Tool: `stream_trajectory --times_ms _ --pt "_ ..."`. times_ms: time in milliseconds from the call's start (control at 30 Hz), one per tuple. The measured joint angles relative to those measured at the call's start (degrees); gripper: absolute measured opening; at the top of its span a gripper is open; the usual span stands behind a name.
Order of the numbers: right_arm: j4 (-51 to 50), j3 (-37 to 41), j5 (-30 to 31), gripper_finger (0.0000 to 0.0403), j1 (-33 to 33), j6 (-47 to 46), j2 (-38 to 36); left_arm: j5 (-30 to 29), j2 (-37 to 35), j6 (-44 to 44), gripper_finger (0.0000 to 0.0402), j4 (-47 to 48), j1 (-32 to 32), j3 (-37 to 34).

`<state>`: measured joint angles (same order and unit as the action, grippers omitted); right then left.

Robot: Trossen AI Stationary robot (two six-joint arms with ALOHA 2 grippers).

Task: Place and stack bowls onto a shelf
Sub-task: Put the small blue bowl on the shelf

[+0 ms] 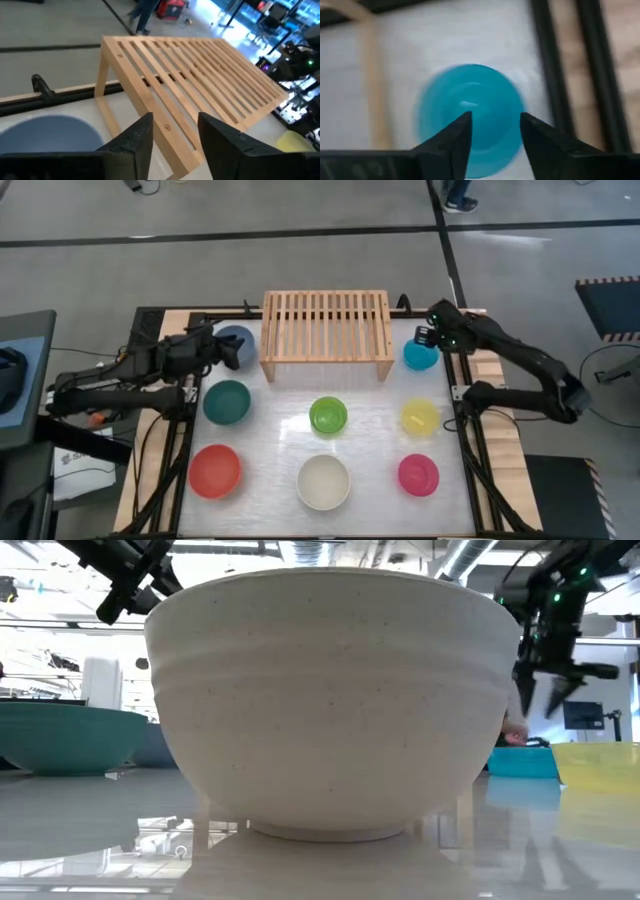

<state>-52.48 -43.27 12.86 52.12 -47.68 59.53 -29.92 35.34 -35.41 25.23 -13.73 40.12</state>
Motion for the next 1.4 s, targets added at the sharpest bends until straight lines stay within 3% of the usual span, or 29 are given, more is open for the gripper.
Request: stream_trajectory --times_ms 167,433,633,800,967,1233,1400 --pt "-3.49 0.00 0.00 0.0225 4.35 0.15 5.36 5.40 0.32 1.35 0.0151 1.33 -3.78 0.56" --pt "0.58 -0.04 -0.81 0.0213 9.38 5.55 15.90 6.09 0.29 1.70 0.0151 5.12 -5.27 0.56" --pt "1.68 -0.04 -2.75 0.0181 10.54 10.23 22.38 5.28 0.29 1.96 0.0151 5.43 -5.27 0.56" --pt "4.35 -0.04 -3.02 0.0118 9.58 11.45 24.46 5.19 0.29 1.96 0.0151 5.40 -5.27 0.56" --pt "5.70 -0.11 -3.74 0.0027 7.52 12.19 22.46 5.06 0.29 1.98 0.0151 5.33 -5.27 0.56" --pt "5.69 -0.43 -2.69 0.0025 4.86 8.69 9.63 3.74 0.29 2.01 0.0151 5.25 -5.23 0.56" --pt "3.90 -6.15 1.25 0.0024 3.99 7.18 3.08 4.01 0.29 2.01 0.0151 5.27 -5.23 0.56"
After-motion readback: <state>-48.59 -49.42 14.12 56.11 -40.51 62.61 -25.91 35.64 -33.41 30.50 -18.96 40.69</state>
